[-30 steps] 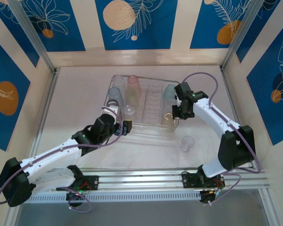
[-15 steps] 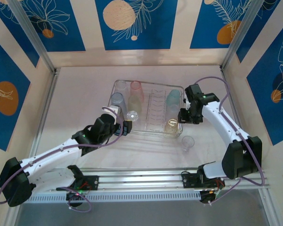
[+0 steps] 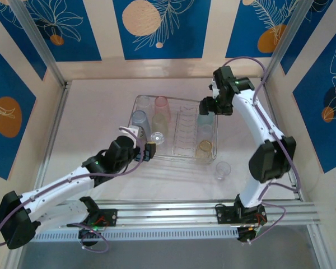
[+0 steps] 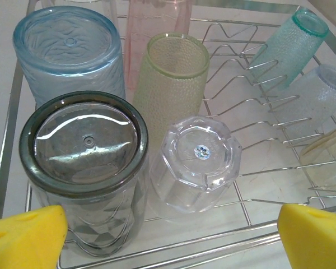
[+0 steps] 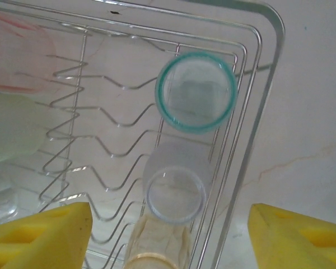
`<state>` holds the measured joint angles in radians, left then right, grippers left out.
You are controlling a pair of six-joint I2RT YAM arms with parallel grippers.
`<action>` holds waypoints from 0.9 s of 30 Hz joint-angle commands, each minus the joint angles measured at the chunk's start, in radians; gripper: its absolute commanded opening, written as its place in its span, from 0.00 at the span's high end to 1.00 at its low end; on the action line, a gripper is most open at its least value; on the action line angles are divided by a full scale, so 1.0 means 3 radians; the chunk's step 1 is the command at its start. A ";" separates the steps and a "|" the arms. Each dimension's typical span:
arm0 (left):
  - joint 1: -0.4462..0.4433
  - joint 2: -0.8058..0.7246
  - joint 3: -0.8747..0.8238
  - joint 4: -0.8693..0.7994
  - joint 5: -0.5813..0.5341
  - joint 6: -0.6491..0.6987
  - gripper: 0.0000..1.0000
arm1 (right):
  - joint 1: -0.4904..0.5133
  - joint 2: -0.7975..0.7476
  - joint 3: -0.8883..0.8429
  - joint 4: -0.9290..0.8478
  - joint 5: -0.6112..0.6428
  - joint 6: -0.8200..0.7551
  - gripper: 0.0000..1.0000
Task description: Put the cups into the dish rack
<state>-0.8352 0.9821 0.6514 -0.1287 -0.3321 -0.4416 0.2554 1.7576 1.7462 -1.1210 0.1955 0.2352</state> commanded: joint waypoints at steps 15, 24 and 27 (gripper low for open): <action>0.0011 -0.0085 -0.0041 -0.0065 -0.0129 0.0081 0.03 | 0.0081 0.0933 0.0728 -0.0419 0.0377 -0.0409 0.22; 0.0010 -0.0011 0.0012 -0.0064 -0.0094 0.0091 0.03 | 0.0095 0.1129 0.0775 -0.0355 0.0426 -0.0487 0.26; 0.0012 -0.0001 0.0019 -0.0061 -0.0098 0.0099 0.03 | 0.0099 0.1180 0.0785 -0.0323 0.0447 -0.0491 0.27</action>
<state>-0.8352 0.9787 0.6304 -0.1432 -0.3527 -0.4343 0.2787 2.0953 1.9469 -1.2160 0.3183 0.1043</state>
